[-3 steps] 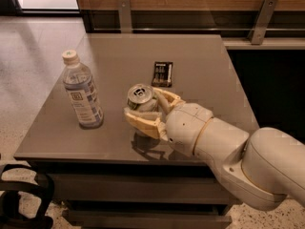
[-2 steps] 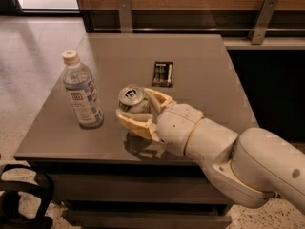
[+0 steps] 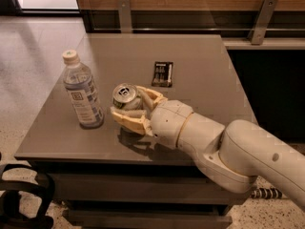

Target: Move 7up can near blue plastic bottle

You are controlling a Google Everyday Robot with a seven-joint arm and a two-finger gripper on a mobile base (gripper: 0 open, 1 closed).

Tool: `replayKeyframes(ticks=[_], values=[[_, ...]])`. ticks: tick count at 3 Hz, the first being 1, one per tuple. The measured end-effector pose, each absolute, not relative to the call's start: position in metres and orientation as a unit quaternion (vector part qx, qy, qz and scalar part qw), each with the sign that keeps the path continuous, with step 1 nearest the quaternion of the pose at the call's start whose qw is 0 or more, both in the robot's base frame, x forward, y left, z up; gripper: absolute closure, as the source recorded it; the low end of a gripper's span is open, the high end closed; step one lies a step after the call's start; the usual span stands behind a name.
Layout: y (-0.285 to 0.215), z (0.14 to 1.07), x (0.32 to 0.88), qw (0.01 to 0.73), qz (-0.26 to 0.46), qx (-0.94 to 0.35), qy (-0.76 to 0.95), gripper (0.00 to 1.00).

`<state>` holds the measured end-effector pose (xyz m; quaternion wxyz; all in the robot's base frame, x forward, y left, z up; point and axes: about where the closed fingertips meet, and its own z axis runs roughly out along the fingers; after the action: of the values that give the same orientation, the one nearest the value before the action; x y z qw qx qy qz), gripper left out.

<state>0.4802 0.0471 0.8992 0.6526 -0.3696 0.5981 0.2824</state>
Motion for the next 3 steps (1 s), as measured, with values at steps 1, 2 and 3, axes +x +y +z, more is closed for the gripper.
replayKeyframes(ticks=[1,2,3], values=[[0.0526,0.8912,0.4834,0.635,0.281,-0.375,0.614,1.00],[0.0544,0.8908,0.4834,0.632,0.280,-0.377,0.616,0.85],[0.0559,0.8913,0.4829,0.632,0.280,-0.378,0.616,0.62]])
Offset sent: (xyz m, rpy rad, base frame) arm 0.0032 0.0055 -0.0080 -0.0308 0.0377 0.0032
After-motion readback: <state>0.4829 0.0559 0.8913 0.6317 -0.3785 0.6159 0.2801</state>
